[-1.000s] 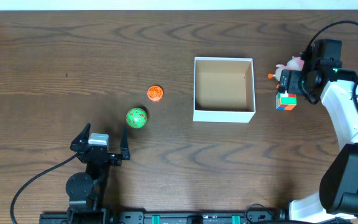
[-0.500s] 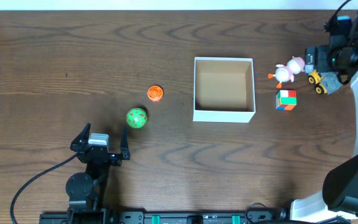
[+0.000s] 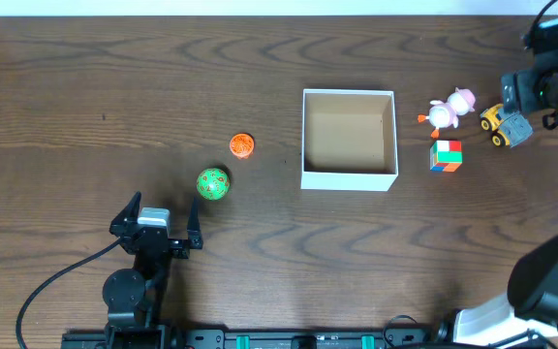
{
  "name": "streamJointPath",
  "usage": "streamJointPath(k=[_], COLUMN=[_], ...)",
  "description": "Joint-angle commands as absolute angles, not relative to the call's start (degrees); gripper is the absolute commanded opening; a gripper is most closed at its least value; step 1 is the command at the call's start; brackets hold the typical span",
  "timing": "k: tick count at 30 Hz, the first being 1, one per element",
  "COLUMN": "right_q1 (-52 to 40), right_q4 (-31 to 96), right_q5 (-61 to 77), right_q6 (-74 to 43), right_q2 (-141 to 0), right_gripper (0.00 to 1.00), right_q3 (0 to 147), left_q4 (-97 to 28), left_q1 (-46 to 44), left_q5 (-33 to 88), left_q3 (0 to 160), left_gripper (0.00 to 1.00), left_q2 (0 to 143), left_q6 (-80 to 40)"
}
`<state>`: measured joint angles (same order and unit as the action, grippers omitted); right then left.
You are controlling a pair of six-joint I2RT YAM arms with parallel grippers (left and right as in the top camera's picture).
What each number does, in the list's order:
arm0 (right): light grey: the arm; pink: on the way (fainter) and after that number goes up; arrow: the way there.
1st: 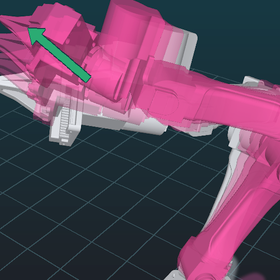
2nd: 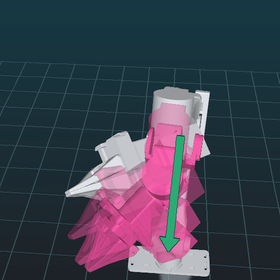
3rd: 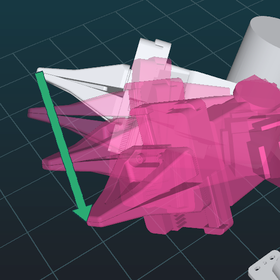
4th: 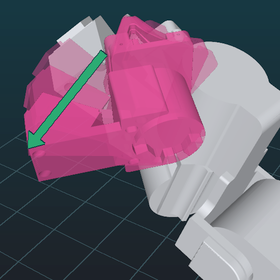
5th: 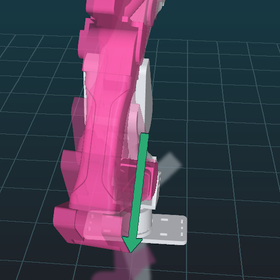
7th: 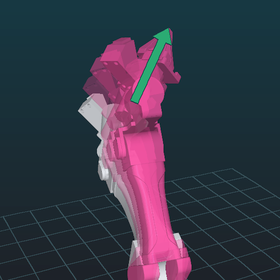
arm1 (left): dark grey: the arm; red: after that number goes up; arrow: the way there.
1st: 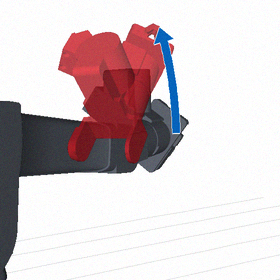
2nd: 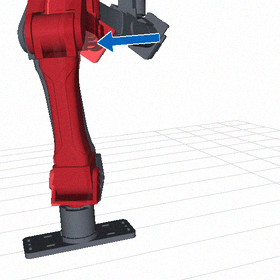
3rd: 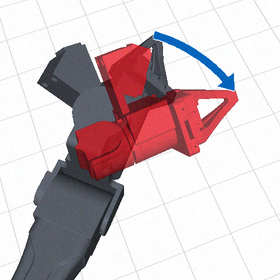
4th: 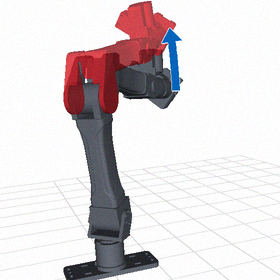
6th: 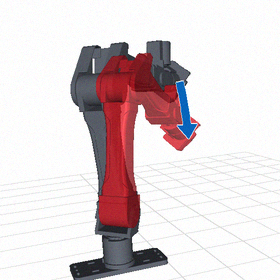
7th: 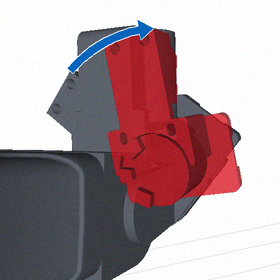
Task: Pack container
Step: 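Lower the right gripper onto the yellow-grey toy truck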
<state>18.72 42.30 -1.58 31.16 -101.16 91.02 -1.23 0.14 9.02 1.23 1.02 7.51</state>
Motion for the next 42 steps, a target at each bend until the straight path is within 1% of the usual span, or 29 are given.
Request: streamJointPath(k=[1, 7, 19, 32, 37, 42], right_q1=[20.1, 21.0, 25.0, 25.2, 25.2, 25.2], right_q4=[44.4, 45.6, 43.2, 41.1, 40.7, 40.7], right_q5=[3.3, 2.8, 2.0, 2.0, 2.0, 2.0], right_q6=[43.0, 51.7, 51.9, 51.9, 51.9, 50.8], right_q2=[-106.1, -111.1, -117.4, -119.9, -119.9, -120.0], right_gripper=[0.99, 0.99, 0.99, 0.99, 0.89, 0.93], right_q3=[91.1, 91.1, 91.1, 91.1, 91.1, 91.1], left_q4=[-3.2, -3.2, -3.2, -3.2, -3.2, -3.2], left_q1=[-0.1, -0.1, -0.1, -0.1, -0.1, -0.1], left_q5=[9.9, 9.9, 9.9, 9.9, 9.9, 9.9], left_q3=[0.2, 0.2, 0.2, 0.2, 0.2, 0.2], left_gripper=[0.98, 0.98, 0.98, 0.98, 0.98, 0.98], left_q2=[1.1, 1.1, 1.1, 1.1, 1.1, 1.1], left_q6=[7.2, 7.2, 7.2, 7.2, 7.2, 7.2])
